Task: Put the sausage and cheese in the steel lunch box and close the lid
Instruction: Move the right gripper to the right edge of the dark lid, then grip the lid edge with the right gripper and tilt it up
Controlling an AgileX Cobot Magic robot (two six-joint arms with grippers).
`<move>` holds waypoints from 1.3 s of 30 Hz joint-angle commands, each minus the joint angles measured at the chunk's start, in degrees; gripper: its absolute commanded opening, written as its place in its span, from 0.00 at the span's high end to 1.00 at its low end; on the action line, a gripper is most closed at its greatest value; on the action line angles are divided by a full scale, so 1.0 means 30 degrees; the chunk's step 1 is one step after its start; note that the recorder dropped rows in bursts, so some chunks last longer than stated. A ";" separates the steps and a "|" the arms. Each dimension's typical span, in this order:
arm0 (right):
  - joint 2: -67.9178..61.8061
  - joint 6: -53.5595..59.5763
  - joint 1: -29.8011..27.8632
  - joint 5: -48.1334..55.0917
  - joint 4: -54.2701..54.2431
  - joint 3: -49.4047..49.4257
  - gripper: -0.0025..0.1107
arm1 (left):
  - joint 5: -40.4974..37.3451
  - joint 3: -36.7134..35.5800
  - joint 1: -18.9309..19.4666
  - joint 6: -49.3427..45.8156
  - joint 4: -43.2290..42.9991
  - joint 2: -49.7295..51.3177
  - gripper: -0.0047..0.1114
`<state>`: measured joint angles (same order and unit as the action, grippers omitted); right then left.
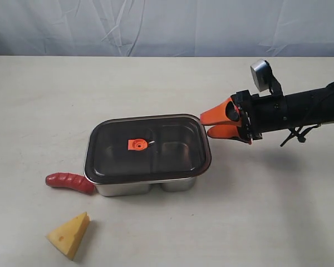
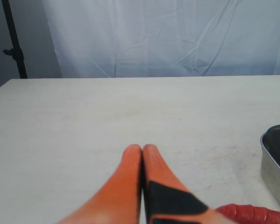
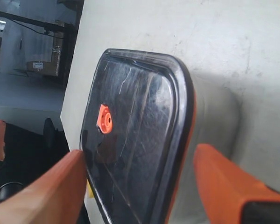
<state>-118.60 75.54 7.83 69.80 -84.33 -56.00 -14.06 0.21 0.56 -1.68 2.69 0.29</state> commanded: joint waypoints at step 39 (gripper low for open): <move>0.0001 -0.0180 0.1416 -0.0432 0.1492 0.0108 0.45 | 0.0248 -0.0071 -0.0058 0.0004 0.0002 -0.0095 0.96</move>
<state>-118.60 74.87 12.04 68.46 -80.20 -56.00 -14.06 0.21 0.56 -1.68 2.69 0.29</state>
